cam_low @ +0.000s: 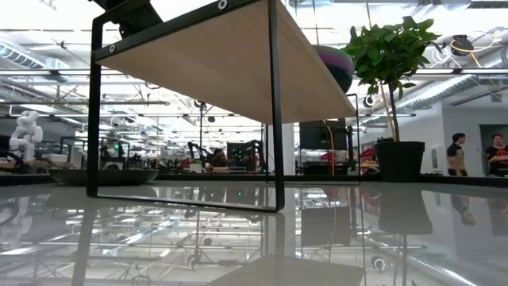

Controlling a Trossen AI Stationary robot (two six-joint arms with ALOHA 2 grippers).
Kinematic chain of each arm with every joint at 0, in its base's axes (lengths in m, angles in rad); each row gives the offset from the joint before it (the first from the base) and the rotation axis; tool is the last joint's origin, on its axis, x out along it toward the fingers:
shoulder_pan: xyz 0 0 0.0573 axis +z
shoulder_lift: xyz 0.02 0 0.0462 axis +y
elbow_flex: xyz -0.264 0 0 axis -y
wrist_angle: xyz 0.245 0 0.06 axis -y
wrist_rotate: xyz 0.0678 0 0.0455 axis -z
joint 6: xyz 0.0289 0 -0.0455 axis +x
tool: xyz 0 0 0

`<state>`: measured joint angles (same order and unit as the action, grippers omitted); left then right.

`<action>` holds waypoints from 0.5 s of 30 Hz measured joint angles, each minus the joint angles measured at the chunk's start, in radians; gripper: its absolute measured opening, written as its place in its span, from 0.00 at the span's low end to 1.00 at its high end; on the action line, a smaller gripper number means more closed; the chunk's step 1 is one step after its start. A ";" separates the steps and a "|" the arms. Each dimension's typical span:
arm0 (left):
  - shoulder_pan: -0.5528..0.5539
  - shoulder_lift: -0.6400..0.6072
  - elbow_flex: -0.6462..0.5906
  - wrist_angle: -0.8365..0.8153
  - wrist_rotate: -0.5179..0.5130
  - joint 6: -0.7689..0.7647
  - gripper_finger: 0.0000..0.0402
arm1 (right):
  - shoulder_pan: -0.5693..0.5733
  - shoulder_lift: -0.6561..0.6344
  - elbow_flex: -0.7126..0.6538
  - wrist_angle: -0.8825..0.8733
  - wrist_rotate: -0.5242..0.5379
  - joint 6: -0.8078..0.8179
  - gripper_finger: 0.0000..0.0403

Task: Place and stack plates onto a shelf
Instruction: Stack the big black plate on top of the big green plate

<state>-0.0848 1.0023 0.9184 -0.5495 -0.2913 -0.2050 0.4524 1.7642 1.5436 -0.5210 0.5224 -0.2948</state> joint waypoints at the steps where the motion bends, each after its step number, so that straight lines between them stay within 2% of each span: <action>1: 0.000 0.000 0.000 0.000 0.000 0.000 0.29 | 0.000 -0.003 0.000 0.002 0.000 0.007 0.23; 10: 0.000 0.000 -0.004 0.005 0.000 -0.004 0.29 | 0.008 -0.042 0.000 -0.047 0.001 0.085 0.23; 15: 0.000 0.000 -0.058 0.000 0.000 -0.010 0.29 | 0.042 -0.084 0.000 -0.126 0.001 0.178 0.23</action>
<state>-0.0848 1.0023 0.8603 -0.5495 -0.2909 -0.2150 0.4943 1.6806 1.5436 -0.6472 0.5232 -0.1173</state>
